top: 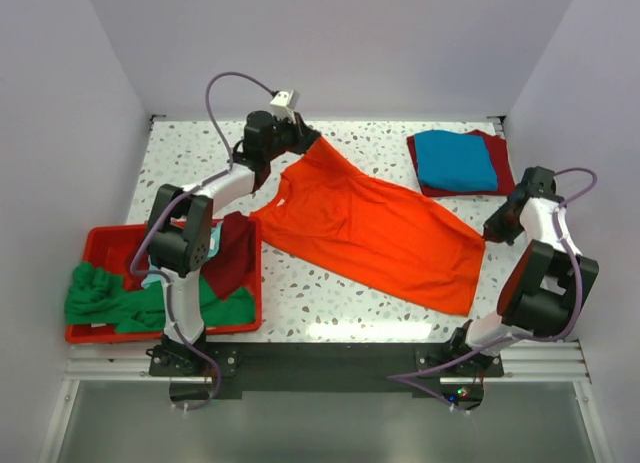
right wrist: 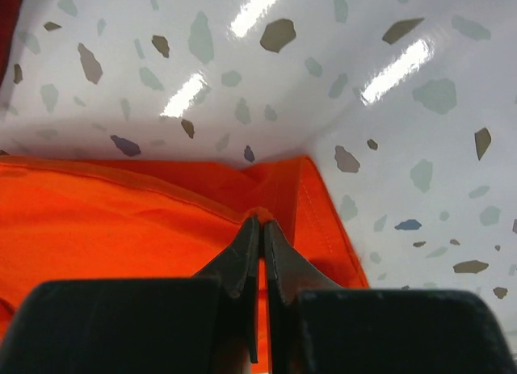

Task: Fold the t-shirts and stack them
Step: Fold the tshirt

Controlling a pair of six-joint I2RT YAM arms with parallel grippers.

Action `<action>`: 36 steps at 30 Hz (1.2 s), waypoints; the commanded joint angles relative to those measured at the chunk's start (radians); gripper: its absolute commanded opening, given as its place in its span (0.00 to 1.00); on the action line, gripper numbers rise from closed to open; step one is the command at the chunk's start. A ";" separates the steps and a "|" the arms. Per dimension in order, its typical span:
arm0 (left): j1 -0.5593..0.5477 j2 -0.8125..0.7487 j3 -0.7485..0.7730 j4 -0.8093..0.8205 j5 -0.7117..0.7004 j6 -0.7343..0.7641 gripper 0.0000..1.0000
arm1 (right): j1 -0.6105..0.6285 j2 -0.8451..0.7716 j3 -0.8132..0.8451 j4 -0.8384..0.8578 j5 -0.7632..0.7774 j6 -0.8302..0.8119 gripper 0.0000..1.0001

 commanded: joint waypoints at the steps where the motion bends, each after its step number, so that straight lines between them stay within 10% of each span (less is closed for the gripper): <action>1: 0.007 -0.073 -0.104 -0.046 -0.037 0.080 0.00 | 0.003 -0.058 -0.027 -0.062 0.012 -0.016 0.00; 36: 0.004 -0.516 -0.522 -0.437 -0.298 0.108 0.04 | 0.003 -0.286 -0.213 -0.189 0.078 0.040 0.02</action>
